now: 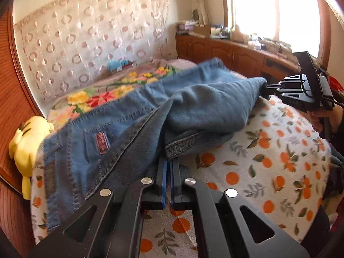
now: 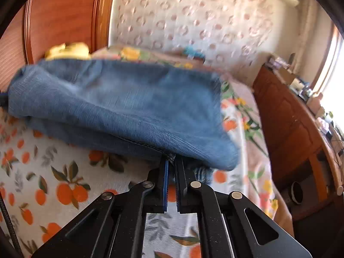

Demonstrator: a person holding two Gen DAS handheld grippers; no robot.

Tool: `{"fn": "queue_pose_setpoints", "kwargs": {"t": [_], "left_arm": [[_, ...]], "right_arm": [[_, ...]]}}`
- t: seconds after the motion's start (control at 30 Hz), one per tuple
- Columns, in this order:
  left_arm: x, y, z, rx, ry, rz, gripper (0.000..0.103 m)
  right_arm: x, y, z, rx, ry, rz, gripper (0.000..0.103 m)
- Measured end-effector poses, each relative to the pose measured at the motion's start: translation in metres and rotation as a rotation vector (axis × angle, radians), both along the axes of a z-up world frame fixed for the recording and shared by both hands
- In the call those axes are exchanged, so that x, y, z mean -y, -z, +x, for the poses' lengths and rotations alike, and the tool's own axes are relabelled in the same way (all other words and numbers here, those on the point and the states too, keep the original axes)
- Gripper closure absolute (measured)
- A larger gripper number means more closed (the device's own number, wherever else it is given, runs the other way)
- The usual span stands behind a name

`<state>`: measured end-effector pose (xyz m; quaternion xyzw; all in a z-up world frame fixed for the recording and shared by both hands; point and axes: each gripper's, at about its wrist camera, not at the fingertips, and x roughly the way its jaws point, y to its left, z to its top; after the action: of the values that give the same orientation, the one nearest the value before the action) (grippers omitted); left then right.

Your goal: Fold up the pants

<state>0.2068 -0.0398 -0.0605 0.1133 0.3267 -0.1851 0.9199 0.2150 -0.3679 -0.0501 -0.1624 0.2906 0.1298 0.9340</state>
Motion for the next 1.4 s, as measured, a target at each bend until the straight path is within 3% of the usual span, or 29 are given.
{"fn": "queue_pose_setpoints", "kwargs": {"t": [0.13,0.23,0.47,0.53,0.77,0.8,0.87,0.93,1.27,1.4], "left_arm": [[-0.01,-0.021,-0.024,0.044,0.015,-0.027,0.1],[-0.015,-0.023,-0.043,0.046,0.03,-0.027,0.1],[-0.014,0.017,-0.064,-0.065,0.048,-0.006,0.1],[-0.017,0.02,-0.071,-0.07,0.046,-0.022,0.099],[-0.039,0.01,-0.091,-0.029,0.002,-0.08,0.075],[-0.043,0.008,-0.092,-0.021,-0.01,-0.084,0.063],[-0.052,0.006,-0.093,-0.005,-0.033,-0.099,0.05],[-0.063,0.005,-0.092,0.003,-0.06,-0.108,0.045],[-0.106,0.011,-0.088,-0.004,-0.176,-0.118,0.044],[-0.116,0.018,-0.089,-0.013,-0.199,-0.127,0.044]], "right_arm": [[0.011,-0.031,-0.037,0.065,-0.02,0.04,0.099],[0.016,-0.034,-0.072,0.073,-0.044,0.053,0.099],[0.022,0.028,-0.1,-0.08,-0.027,0.038,0.098],[0.028,0.037,-0.107,-0.102,-0.008,0.073,0.091],[0.026,0.025,-0.128,-0.102,-0.043,0.211,0.089],[0.017,0.025,-0.132,-0.102,-0.068,0.222,0.089],[0.004,0.027,-0.139,-0.108,-0.115,0.244,0.089],[-0.015,0.03,-0.144,-0.12,-0.167,0.263,0.089],[-0.099,0.043,-0.112,-0.181,-0.349,0.244,0.089],[-0.101,0.027,-0.089,-0.099,-0.311,0.297,0.088]]}}
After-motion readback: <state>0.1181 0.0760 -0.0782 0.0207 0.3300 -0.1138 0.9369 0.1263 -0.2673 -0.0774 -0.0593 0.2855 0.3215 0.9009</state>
